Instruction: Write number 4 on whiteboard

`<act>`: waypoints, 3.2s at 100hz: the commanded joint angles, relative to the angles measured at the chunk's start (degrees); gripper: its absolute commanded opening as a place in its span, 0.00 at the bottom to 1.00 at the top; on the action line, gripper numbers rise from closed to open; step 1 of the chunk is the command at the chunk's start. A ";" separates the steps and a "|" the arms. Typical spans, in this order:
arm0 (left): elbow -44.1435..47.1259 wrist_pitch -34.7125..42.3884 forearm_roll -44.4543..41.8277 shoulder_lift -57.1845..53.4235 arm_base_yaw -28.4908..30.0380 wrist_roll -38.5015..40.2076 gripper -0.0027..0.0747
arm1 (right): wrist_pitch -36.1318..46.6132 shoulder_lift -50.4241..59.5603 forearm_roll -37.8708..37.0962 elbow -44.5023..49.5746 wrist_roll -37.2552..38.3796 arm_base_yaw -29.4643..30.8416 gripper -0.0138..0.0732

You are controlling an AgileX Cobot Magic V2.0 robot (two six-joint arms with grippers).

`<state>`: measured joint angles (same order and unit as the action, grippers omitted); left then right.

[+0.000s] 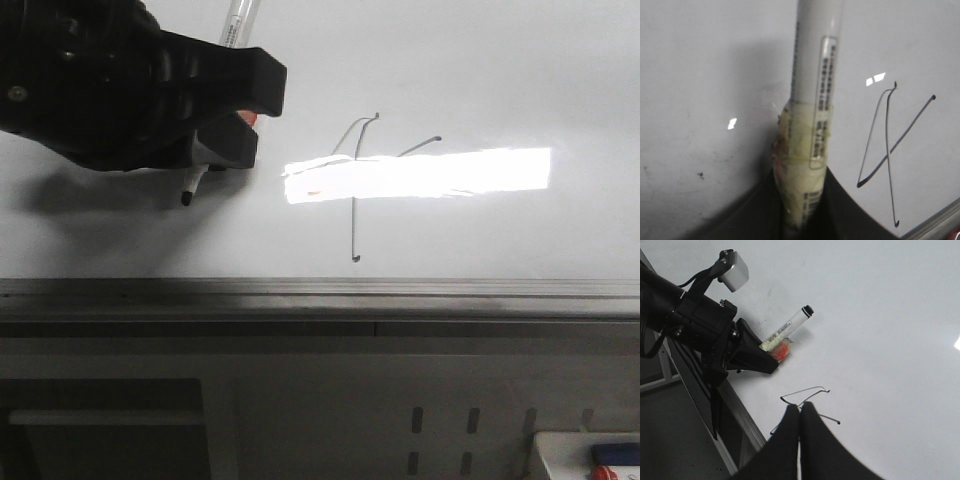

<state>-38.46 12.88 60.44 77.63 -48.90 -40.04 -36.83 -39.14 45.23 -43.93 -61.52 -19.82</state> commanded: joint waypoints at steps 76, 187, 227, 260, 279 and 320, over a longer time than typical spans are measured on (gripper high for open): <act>-1.43 4.63 2.63 -0.26 0.29 0.49 0.66 | 1.35 0.14 4.60 -1.46 0.22 0.28 0.08; 23.37 0.86 -5.59 -59.16 0.42 -7.23 0.01 | 25.26 22.85 5.34 22.33 0.22 0.28 0.08; 24.72 0.86 -5.47 -61.84 0.42 -7.23 0.01 | 25.15 25.83 5.34 24.02 0.22 0.28 0.08; 24.72 0.86 -5.47 -61.84 0.42 -7.23 0.01 | 25.15 25.83 5.34 24.02 0.22 0.28 0.08; 27.64 4.07 -12.33 -63.60 2.47 -7.34 0.01 | 25.15 25.83 5.34 24.02 0.22 0.28 0.08; 39.43 -3.13 -56.98 -73.13 32.99 35.21 0.01 | 25.15 25.83 5.34 24.02 0.22 0.28 0.08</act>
<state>0.30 9.61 12.53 5.07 -21.16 -17.32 -15.24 -12.85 49.66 -18.49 -61.40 -19.82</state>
